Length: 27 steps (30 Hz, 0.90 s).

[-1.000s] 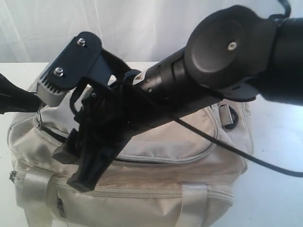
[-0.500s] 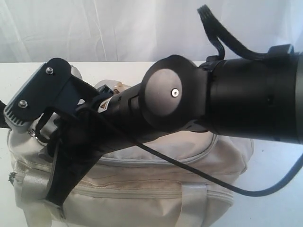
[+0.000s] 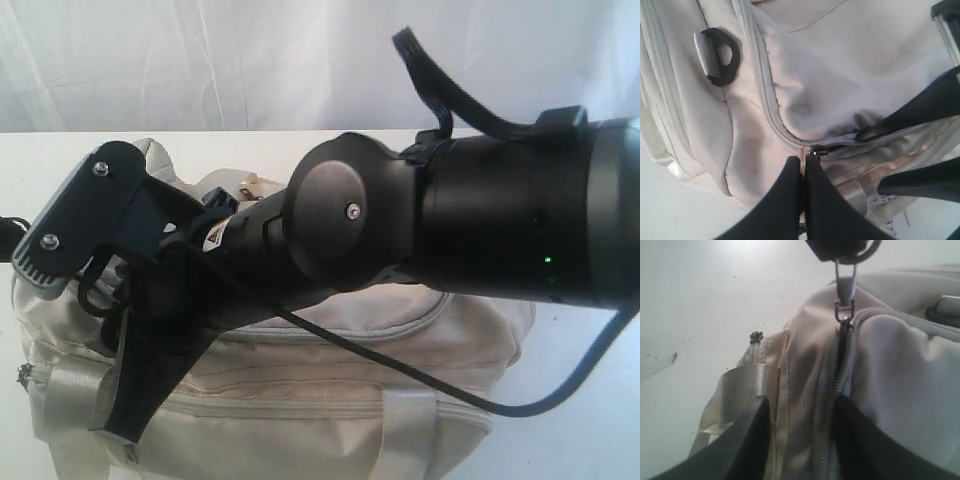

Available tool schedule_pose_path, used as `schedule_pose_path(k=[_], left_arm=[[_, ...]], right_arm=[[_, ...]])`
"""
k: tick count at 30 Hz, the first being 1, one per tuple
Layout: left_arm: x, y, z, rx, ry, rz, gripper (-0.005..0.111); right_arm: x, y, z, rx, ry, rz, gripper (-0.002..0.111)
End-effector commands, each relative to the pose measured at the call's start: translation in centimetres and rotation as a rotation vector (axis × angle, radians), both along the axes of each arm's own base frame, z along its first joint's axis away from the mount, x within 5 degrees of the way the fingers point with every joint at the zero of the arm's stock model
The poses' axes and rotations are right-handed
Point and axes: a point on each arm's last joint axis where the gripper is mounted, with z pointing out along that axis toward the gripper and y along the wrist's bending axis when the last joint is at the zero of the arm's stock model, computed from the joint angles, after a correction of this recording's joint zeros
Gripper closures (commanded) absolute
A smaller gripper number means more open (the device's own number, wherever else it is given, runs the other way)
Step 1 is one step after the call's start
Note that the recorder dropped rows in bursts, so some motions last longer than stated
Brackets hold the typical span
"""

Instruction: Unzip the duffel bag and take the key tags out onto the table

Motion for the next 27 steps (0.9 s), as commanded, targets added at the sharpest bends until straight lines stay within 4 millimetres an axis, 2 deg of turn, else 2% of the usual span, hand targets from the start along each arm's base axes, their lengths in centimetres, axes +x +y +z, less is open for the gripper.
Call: schedule_pose_path(k=[1,5,6,20,27], left_arm=[[-0.3,0.3,0.2,0.025,-0.005,0.012,0.107],[0.2,0.8,0.2,0.064,-0.046,0.058,0.107],[0.5,0.9,0.3,0.069,-0.059,0.067,0.107],[6.0,1.5,-2.2,0.065,-0.099,0.166,0.107],[9.0,0.4,-1.3,0.003,-0.093,0.050,0.107]], right_arm=[[0.2,0.3,-0.7,0.005,0.058,-0.037,0.081],[-0.2,0.1,-0.7,-0.009,0.087,-0.021,0.106],[-0.3,0.1,-0.6,-0.008,0.098,-0.020,0.108],[-1.5,-0.2,-1.2,-0.076,0.221,0.042,0.108],[-1.5,-0.2,-1.3,-0.079,0.225,0.045,0.108]])
